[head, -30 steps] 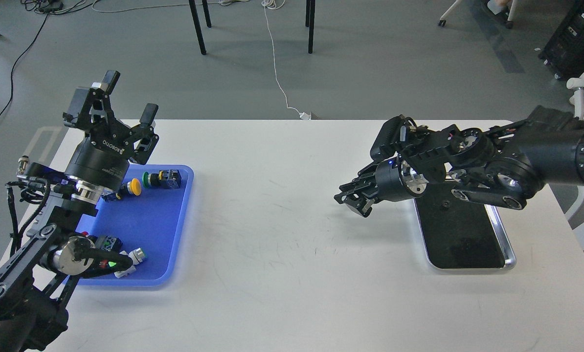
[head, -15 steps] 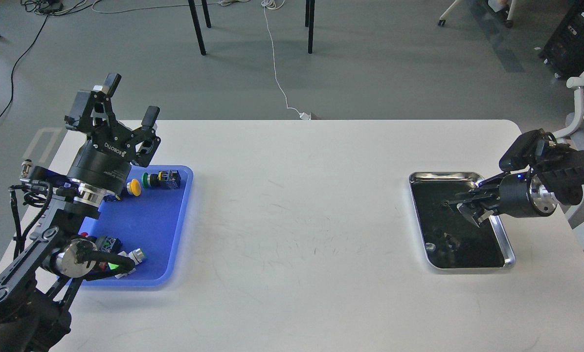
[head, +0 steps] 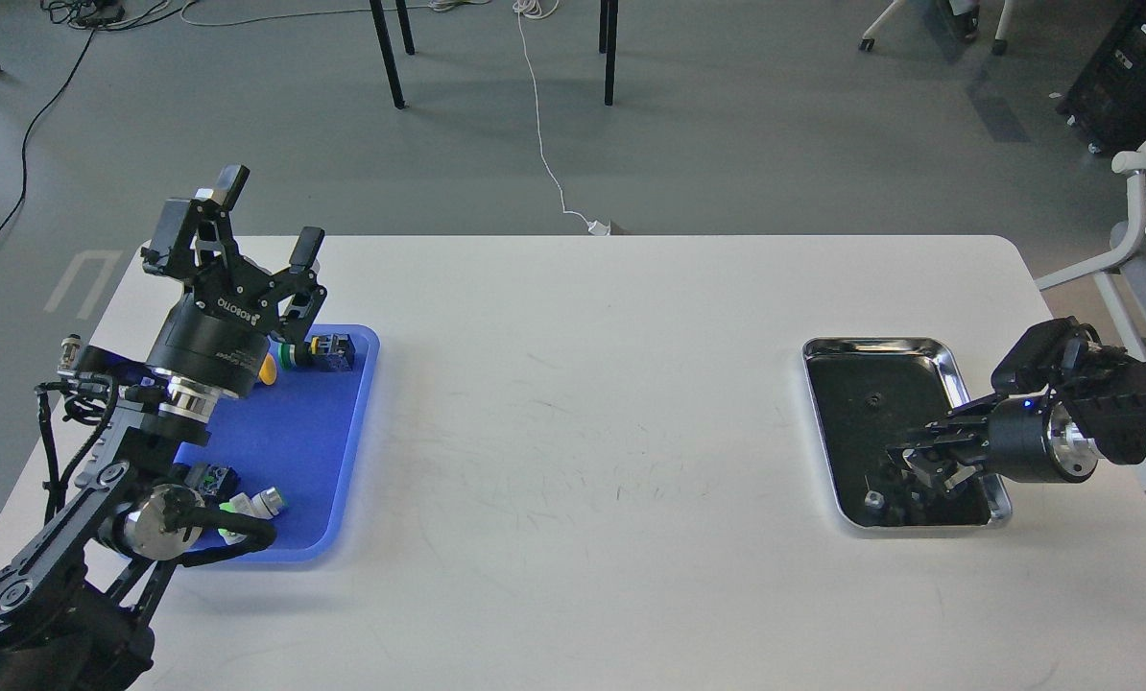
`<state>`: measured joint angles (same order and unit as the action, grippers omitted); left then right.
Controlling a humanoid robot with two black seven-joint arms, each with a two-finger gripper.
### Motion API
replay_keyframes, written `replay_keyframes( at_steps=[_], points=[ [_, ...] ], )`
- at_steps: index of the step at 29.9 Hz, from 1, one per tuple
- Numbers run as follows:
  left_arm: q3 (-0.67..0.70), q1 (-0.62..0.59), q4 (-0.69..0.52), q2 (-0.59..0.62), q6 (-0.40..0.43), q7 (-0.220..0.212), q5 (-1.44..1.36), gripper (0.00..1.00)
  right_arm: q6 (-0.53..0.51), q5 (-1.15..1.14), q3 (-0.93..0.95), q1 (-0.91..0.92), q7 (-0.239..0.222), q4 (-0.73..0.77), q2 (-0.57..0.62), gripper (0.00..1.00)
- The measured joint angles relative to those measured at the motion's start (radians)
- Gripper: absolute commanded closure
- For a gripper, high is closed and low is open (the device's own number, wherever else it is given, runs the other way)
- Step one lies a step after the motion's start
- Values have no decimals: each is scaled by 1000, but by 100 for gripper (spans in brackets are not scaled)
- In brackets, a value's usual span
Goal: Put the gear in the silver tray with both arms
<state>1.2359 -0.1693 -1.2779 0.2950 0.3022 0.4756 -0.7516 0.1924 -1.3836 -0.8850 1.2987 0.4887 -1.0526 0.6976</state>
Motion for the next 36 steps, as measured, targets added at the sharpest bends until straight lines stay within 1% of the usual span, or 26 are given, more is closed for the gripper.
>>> replay_keyframes(
  at_steps=[2,3,5,6,12,16,18,22,25,32,36],
  points=[
    [0,0,0,1,0,0,0,2,1,0,0,-2,0,0,-1,43],
    [1,0,0,2,0,0,0,2,2,1,1,-4,0,0,-2,34],
    [1,-1,0,2,0,0,0,2,4,3,8,-6,0,0,-3,9],
    [1,-1,0,3,0,0,0,2,4,4,13,-7,0,-1,-2,5],
    [1,-1,0,16,-1,0,0,2,5,14,95,-7,0,-14,27,5],
    [1,-1,0,28,0,0,1,2,6,46,229,-6,0,-48,77,5],
    [1,-1,0,32,1,0,1,2,6,109,301,-13,0,-69,98,4],
    [1,0,0,33,2,2,1,2,6,341,472,-85,0,-89,107,4],
    [0,3,1,27,1,4,2,2,12,533,629,-183,0,-92,79,4],
    [-3,14,4,20,-10,12,2,2,40,944,1035,-462,0,-89,-89,3],
    [-9,53,4,15,-11,12,1,2,41,1126,1195,-561,0,-96,-156,1]
  ],
)
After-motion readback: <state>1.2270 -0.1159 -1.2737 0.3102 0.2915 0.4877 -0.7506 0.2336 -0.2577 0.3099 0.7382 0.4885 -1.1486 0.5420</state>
